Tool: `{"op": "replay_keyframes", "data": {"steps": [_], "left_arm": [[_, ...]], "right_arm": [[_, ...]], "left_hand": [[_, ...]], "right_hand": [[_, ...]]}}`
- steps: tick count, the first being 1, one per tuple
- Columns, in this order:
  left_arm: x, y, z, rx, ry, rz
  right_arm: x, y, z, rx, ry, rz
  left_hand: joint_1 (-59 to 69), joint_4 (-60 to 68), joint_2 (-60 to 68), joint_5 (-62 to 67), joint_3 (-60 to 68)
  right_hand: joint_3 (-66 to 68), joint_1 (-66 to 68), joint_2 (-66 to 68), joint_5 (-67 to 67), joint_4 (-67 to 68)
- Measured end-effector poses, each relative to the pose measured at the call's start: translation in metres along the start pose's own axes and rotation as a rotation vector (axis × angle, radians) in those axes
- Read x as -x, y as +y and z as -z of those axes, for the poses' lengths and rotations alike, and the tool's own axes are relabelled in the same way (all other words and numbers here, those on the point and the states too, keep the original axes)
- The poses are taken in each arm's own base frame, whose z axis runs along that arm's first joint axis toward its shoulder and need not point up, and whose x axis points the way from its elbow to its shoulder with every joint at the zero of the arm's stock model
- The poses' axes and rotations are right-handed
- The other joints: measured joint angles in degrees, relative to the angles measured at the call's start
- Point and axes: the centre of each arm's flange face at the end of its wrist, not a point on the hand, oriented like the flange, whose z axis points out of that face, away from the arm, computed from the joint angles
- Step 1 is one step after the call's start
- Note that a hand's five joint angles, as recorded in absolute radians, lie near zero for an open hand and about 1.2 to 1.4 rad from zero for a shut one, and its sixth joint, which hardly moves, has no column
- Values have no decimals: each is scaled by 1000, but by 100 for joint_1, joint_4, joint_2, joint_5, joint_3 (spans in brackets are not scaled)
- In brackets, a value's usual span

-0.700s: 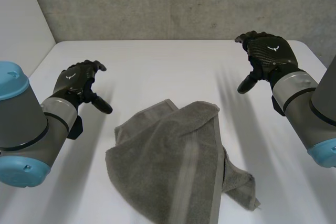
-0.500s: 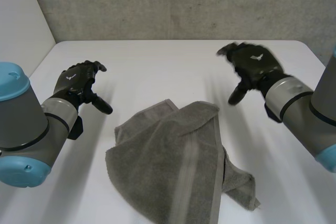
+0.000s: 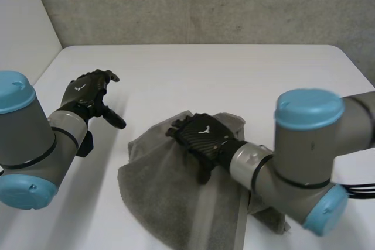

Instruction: Fold the towel.

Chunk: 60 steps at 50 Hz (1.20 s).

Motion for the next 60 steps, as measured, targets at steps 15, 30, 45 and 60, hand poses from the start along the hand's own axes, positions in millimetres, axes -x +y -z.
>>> {"op": "replay_keyframes", "data": {"steps": [15, 30, 45, 60], "left_arm": [[1, 0, 0, 0, -3, 2], [1, -2, -1, -18, -2, 2], [2, -4, -2, -31, -6, 4], [4, -5, -2, -32, -10, 4]], "right_arm": [[27, 30, -35, 3, 29, 49], [27, 16, -38, -77, -22, 62], [-51, -115, -9, -443, 154, 191], [-153, -64, 54, -265, 338, 186]], "left_hand": [[0, 0, 0, 0, 0], [0, 0, 0, 0, 0], [0, 0, 0, 0, 0], [0, 0, 0, 0, 0]], "right_hand": [[0, 1361, 1368, 1478, 0], [0, 6123, 5893, 6152, 0], [0, 6123, 5894, 6152, 0], [0, 6124, 5894, 6153, 0]]}}
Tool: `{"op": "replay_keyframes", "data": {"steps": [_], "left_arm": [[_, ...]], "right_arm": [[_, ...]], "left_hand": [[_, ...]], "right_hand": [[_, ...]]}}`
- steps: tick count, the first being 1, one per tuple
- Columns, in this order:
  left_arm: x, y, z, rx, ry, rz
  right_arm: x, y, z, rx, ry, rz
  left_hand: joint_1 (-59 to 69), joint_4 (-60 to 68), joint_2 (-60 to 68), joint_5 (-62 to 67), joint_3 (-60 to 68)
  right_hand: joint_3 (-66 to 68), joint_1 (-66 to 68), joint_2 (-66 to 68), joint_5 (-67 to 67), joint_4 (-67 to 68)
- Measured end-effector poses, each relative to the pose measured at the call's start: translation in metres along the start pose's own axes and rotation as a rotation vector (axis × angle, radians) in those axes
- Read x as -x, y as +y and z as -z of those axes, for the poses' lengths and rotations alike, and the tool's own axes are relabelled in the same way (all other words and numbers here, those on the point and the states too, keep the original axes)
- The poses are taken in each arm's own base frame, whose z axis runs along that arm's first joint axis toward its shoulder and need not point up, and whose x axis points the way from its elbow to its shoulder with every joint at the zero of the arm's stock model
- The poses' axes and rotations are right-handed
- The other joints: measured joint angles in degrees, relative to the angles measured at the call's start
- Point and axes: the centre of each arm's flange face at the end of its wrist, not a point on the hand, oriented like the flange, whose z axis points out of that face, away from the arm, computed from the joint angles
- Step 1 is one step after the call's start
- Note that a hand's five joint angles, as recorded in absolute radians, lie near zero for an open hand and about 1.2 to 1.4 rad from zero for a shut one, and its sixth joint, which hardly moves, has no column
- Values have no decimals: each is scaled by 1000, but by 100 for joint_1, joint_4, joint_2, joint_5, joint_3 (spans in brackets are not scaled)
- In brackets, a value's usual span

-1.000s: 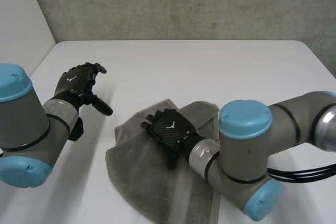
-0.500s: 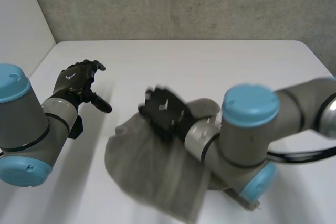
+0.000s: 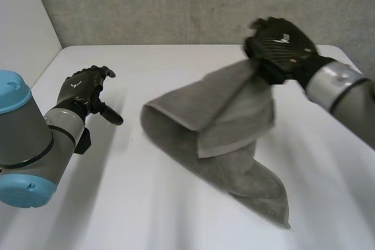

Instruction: Fold the towel.

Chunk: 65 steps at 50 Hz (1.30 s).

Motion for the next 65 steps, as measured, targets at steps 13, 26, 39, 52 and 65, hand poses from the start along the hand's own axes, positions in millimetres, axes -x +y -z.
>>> {"op": "replay_keyframes", "data": {"steps": [13, 26, 39, 52, 65], "left_arm": [[-2, 6, 1, 17, 8, -2], [-4, 14, -2, 41, 27, -6], [-9, 23, -4, 72, 72, -7], [-14, 27, -1, 81, 85, -9], [-13, 27, -2, 83, 84, -10]], "right_arm": [[-40, 89, 21, 236, 77, 82], [-29, 75, 38, 242, 98, -9], [18, 50, 41, 248, 41, -315], [76, 61, 10, 314, 48, -303], [105, 104, -15, 381, 52, -91]], "left_hand": [[0, 0, 0, 0, 0], [0, 0, 0, 0, 0], [0, 0, 0, 0, 0], [0, 0, 0, 0, 0], [0, 0, 0, 0, 0]], "right_hand": [[0, -5020, -4714, -5364, 0], [0, -6123, -5895, -6162, 0], [0, -6123, -5895, -6162, 0], [0, -6040, -5871, -6097, 0], [0, -4846, -4622, -4733, 0]]}}
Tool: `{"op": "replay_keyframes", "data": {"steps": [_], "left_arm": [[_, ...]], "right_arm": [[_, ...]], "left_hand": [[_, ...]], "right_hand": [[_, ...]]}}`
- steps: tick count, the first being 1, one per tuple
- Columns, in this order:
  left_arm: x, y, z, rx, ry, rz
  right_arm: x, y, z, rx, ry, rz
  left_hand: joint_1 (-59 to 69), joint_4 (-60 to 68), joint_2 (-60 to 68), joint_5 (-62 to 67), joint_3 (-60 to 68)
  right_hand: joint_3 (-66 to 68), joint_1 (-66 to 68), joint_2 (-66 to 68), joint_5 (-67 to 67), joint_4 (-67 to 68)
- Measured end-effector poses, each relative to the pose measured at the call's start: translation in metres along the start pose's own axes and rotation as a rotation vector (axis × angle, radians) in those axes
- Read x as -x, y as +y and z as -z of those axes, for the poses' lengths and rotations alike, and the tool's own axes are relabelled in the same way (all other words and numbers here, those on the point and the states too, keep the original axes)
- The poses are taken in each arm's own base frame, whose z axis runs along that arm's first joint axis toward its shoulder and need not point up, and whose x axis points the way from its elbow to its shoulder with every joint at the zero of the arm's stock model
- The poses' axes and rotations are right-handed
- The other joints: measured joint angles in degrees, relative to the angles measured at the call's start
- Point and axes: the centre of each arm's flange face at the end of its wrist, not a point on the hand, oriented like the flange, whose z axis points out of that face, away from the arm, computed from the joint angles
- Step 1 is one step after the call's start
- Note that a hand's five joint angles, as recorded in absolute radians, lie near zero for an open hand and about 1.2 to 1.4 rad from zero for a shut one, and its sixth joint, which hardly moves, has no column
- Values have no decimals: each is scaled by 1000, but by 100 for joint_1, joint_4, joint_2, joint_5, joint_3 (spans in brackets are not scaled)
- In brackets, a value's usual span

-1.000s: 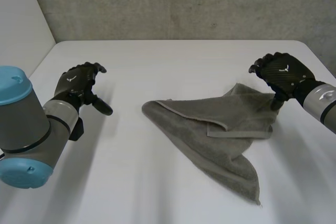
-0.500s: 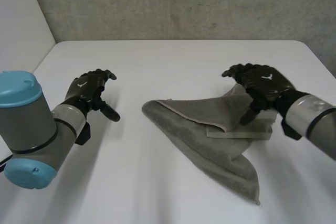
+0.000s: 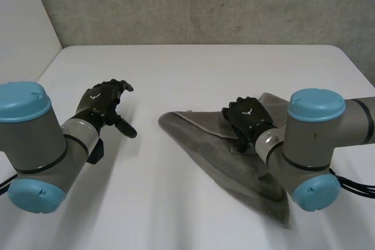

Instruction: Fold the towel.

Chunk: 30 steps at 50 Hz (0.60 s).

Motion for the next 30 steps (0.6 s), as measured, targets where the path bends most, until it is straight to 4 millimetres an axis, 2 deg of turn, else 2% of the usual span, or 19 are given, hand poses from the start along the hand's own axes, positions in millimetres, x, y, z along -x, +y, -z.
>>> {"op": "replay_keyframes", "data": {"steps": [5, 12, 17, 20, 24, 30], "left_arm": [[0, 0, 0, -2, 1, -1], [-2, 0, -4, -4, 7, -14], [-4, 2, -8, -3, 15, -50], [-7, 2, -12, -4, 28, -77], [-11, 4, -16, -4, 50, -97], [-19, 8, -22, 2, 99, -106]], "right_arm": [[1, 8, -4, 16, 3, 30], [-1, 5, -6, -9, 6, 34], [-5, -5, -2, -43, 14, 34], [-9, -18, 7, -81, 17, 34], [-14, -40, 26, -145, 6, 38], [-16, -72, 64, -251, -44, 50]], "left_hand": [[0, 0, 0, 0, 0], [0, 0, 0, 0, 0], [0, 0, 0, 0, 0], [0, 0, 0, 0, 0], [0, 0, 0, 0, 0], [0, 0, 0, 0, 0]], "right_hand": [[0, 1458, 1441, 1317, 0], [0, 4821, 4761, 4659, 0], [0, 4880, 4800, 4830, 0], [0, 4880, 4800, 4830, 0], [0, 4880, 4800, 4830, 0], [0, 4880, 4800, 4830, 0]]}}
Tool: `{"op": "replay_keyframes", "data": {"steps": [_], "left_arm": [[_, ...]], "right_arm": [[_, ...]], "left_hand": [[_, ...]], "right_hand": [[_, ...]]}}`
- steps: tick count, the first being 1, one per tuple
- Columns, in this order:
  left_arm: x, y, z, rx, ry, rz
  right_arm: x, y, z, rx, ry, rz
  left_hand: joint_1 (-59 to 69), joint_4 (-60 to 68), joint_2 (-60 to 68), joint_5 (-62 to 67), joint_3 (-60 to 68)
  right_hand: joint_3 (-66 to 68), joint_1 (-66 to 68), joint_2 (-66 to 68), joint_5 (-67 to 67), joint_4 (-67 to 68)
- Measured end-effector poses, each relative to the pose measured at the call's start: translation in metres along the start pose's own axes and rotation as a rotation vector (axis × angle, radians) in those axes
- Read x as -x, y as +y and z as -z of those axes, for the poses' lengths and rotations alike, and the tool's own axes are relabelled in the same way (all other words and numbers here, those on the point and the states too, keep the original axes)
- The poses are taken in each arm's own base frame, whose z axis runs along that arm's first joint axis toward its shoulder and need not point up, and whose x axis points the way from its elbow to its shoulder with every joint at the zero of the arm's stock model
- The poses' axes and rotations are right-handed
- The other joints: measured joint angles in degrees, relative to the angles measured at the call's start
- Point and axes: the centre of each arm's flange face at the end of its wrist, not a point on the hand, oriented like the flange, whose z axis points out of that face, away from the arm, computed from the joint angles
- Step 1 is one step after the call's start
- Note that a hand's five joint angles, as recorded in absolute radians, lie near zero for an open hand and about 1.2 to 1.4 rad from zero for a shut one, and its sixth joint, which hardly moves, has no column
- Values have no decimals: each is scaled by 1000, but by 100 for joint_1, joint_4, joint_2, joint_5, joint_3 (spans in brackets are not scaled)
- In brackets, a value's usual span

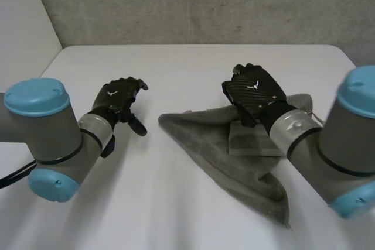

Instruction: Fold the towel.

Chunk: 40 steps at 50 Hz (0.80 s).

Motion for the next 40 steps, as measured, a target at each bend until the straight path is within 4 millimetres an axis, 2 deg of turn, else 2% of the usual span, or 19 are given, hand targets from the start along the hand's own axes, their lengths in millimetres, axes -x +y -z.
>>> {"op": "replay_keyframes", "data": {"steps": [3, 12, 19, 23, 28, 32, 36, 40], "left_arm": [[-5, 4, -2, 7, 32, -1], [-22, 20, -7, 36, 119, -2], [-33, 37, -11, 51, 162, -4], [-37, 43, -14, 45, 178, -7], [-43, 47, -17, 26, 216, -11], [-49, 48, -18, 15, 258, -13], [-51, 47, -17, 11, 287, -13], [-49, 44, -16, 9, 289, -10]], "right_arm": [[0, -9, 11, -20, -19, 2], [-3, -17, 37, -1, -55, -13], [4, -26, 55, -10, -131, -26], [7, -29, 62, -17, -151, -28], [10, -31, 69, -18, -161, -29], [9, -30, 72, -13, -155, -30], [-1, -26, 70, 2, -120, -34], [-13, -23, 67, 18, -83, -38]], "left_hand": [[0, 0, 0, -1, 0], [0, 0, 0, 0, 0], [0, 0, 0, 20, 0], [311, 0, 416, 592, 0], [1592, 0, 1710, 1806, 0], [3364, 0, 3493, 3633, 0], [5415, 0, 5522, 5647, 0], [5645, 0, 6027, 6225, 0]], "right_hand": [[0, 0, 0, 0, 0], [0, -4, 1, 0, 0], [0, 1, 1, 0, 0], [0, 1, 1, 0, 0], [0, 1, 1, 0, 0], [0, 1, 1, 0, 0], [0, 1, 1, 0, 0], [0, 1, 1, 0, 0]]}}
